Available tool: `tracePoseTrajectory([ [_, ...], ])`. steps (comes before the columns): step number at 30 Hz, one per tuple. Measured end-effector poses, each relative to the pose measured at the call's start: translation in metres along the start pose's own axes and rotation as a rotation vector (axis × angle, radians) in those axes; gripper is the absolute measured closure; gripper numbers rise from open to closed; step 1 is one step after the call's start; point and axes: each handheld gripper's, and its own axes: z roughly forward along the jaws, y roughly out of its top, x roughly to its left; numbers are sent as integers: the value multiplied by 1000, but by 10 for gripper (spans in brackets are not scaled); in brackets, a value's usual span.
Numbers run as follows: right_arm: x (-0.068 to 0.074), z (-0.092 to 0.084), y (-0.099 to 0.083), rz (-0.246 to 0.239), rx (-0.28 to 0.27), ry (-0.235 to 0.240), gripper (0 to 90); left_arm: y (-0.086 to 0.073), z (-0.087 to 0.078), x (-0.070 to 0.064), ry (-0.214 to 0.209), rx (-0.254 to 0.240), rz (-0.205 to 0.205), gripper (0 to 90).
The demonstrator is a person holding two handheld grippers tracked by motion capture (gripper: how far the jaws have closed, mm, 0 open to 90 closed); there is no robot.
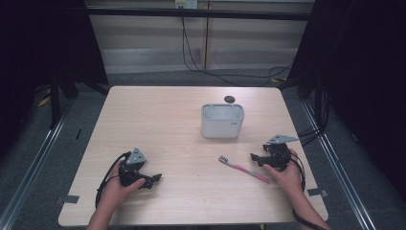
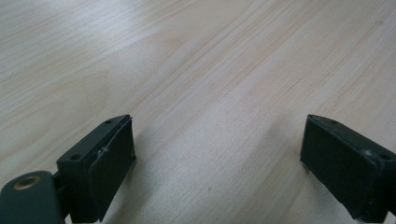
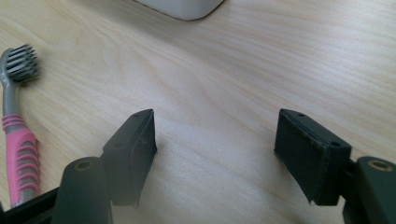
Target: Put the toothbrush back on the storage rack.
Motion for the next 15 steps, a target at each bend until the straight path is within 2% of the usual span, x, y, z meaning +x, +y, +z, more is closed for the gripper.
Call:
tracePoseTrajectory([
  [4,1,0,0,7,3,3,259,0,0,0,2,0,2,96],
  [7,2,0,3,1,29,2,259,0,0,0,0,0,0,95],
  [8,1,-2,7,-5,56,16,266,0,0,0,-1,0,-1,95],
  [13,2,-11,17,4,63,46,287,0,0,0,0,0,0,96],
  [15,5,-14,21,-12,74,65,286,0,0,0,0,0,0,96],
])
